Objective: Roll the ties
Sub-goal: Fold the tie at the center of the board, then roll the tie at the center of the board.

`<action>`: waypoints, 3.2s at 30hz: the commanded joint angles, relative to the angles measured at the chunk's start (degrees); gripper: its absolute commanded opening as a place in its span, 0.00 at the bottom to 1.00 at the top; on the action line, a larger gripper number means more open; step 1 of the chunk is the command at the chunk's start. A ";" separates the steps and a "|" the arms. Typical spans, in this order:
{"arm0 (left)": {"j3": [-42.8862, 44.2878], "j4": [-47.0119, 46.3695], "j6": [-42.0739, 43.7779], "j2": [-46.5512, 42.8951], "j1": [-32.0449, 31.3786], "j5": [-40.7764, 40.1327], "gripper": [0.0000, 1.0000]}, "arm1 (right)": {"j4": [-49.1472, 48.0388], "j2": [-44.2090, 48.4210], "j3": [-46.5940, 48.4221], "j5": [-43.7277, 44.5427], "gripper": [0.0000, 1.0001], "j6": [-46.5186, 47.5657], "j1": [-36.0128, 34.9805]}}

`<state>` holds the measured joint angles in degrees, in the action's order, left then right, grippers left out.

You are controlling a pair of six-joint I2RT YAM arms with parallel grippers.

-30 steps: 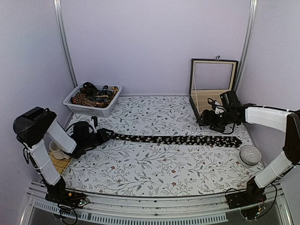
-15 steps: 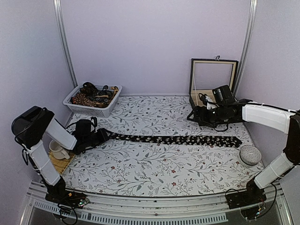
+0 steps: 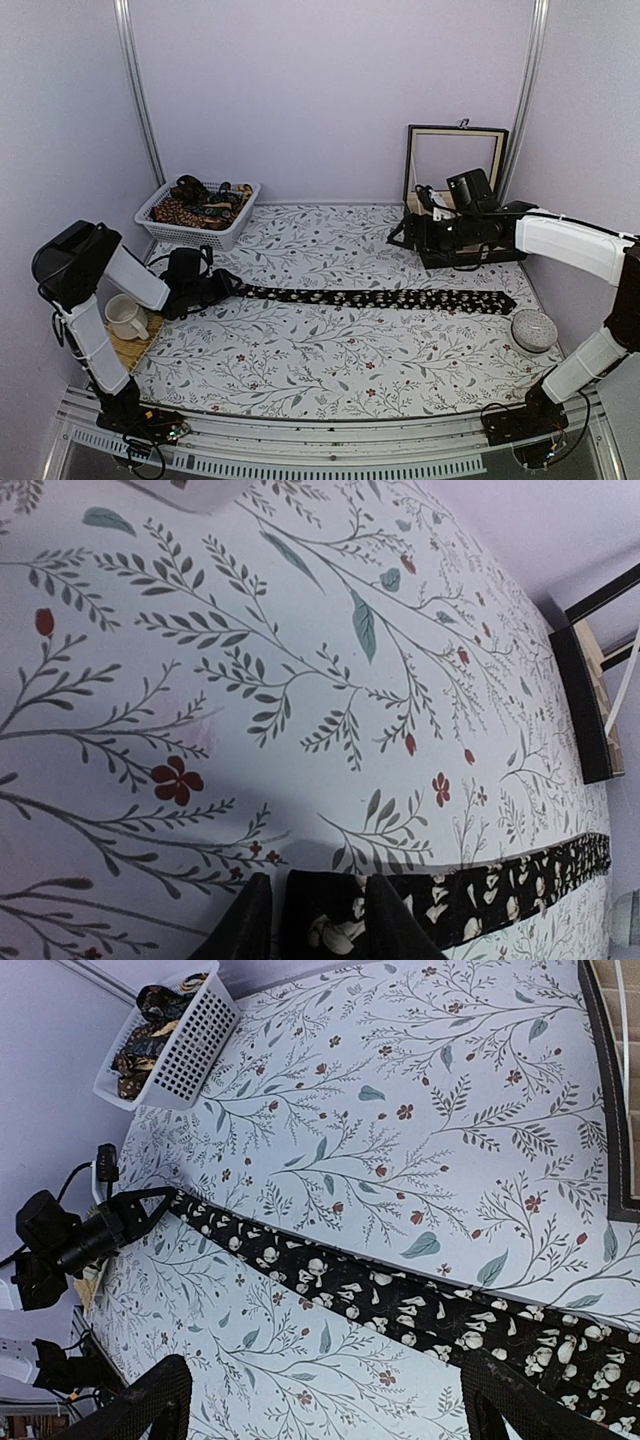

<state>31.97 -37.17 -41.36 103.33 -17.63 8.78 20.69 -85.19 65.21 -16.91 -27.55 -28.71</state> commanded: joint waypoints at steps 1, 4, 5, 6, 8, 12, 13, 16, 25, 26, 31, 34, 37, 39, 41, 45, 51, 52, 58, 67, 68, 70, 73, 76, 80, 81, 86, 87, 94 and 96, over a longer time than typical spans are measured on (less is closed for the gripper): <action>2.20 8.29 1.38 1.80 -1.08 0.31 0.28 | 0.53 -2.90 3.35 -0.75 0.93 0.70 -1.20; 2.36 9.75 1.96 1.20 -1.75 -0.94 0.14 | 0.27 -3.50 4.60 -0.85 0.93 0.59 -1.71; 2.32 9.94 2.11 0.91 -1.79 -1.23 0.10 | 0.16 -3.88 4.91 -0.92 0.93 0.60 -1.89; 2.31 10.11 2.26 0.58 -1.81 -1.47 0.06 | 0.11 -4.30 5.36 -1.01 0.94 0.58 -2.11; 2.67 10.62 2.84 -0.09 -1.88 -1.84 0.00 | -0.03 -5.46 5.77 -1.11 0.93 0.66 -2.65; 4.31 12.11 5.19 -2.56 -2.70 -4.09 0.00 | -0.87 -8.88 8.38 -0.85 0.93 1.13 -4.23; 5.03 12.90 6.16 -3.64 -3.14 -5.32 0.00 | -1.17 -9.97 8.85 -0.70 0.93 1.24 -4.76; 8.07 16.94 10.28 -6.07 -5.37 -10.61 0.00 | -2.31 -13.73 10.41 -1.21 0.93 1.27 -6.40; 13.86 25.47 20.79 -7.00 -15.05 -25.43 0.00 | -11.02 -26.05 15.14 -13.93 0.93 -8.38 -8.55; 13.86 25.55 21.47 -6.86 -15.67 -25.96 0.00 | -12.33 -27.36 15.57 -15.23 0.92 -9.69 -8.65; 14.10 24.98 23.58 -6.02 -18.22 -26.93 0.00 | -15.60 -31.12 18.09 -18.07 0.91 -14.67 -9.51; 14.71 24.48 24.51 -5.45 -19.35 -27.21 0.00 | -16.30 -31.41 18.04 -17.86 0.91 -15.83 -9.61; 15.62 24.15 25.00 -4.29 -20.02 -27.06 0.00 | -16.37 -31.47 17.58 -17.64 0.91 -15.95 -9.61; 16.36 24.54 24.93 -3.27 -20.31 -26.83 0.00 | -16.66 -31.40 17.06 -17.99 0.91 -16.16 -9.64; 16.91 24.85 24.57 -2.21 -20.72 -26.54 0.00 | -17.39 -31.23 16.52 -18.45 0.91 -16.60 -9.61; 17.95 25.63 24.27 -0.25 -21.45 -26.70 0.00 | -17.73 -30.88 16.18 -18.69 0.91 -16.92 -9.61; 19.14 27.82 24.79 1.60 -21.75 -27.24 0.00 | -17.89 -30.39 15.91 -19.31 0.91 -16.59 -9.61; 19.04 27.85 24.93 1.61 -21.75 -27.05 0.00 | -18.03 -30.39 15.87 -19.66 0.91 -16.58 -9.61; 18.66 27.30 25.13 1.65 -21.73 -24.43 0.12 | -18.86 -30.54 15.74 -20.48 0.91 -17.27 -9.61; 18.76 26.24 23.98 2.03 -21.64 -21.34 0.36 | -19.70 -30.90 16.02 -21.50 0.91 -18.15 -9.58; 18.64 25.96 23.96 1.80 -21.62 -20.75 0.36 | -19.64 -30.95 16.08 -21.50 0.91 -18.15 -9.53; 17.90 24.30 23.82 1.00 -21.46 -19.12 0.39 | -19.76 -31.29 16.32 -21.71 0.91 -18.24 -9.42; 16.95 22.70 23.49 -0.16 -20.77 -16.09 0.41 | -20.60 -32.06 16.59 -22.79 0.91 -19.08 -9.17; 16.45 22.12 22.81 -0.41 -19.77 -13.76 0.43 | -20.99 -32.69 17.24 -23.34 0.91 -19.85 -8.93; 15.25 20.98 21.25 -0.31 -18.10 -10.60 0.43 | -21.04 -33.40 18.50 -23.85 0.91 -20.29 -8.91; 14.85 20.66 20.77 -0.23 -17.67 -9.94 0.43 | -21.14 -33.57 18.79 -24.06 0.91 -20.41 -8.93; 14.17 19.59 19.47 0.64 -16.57 -8.85 0.41 | -21.78 -33.74 18.90 -24.79 0.90 -21.21 -8.97; 14.24 19.47 19.34 1.00 -16.44 -8.68 0.40 | -21.83 -33.73 18.95 -24.84 0.90 -21.27 -8.94; 16.56 20.65 18.94 4.01 -15.36 -5.50 0.35 | -21.91 -33.79 18.82 -24.89 0.90 -21.34 -8.95; 16.91 21.08 18.59 4.44 -14.96 -3.87 0.35 | -21.83 -33.88 18.81 -24.80 0.89 -21.40 -8.92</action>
<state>47.35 -16.75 -21.78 105.95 -33.87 1.21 -0.08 -114.85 82.63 -41.10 -48.71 -37.82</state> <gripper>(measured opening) 0.349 0.895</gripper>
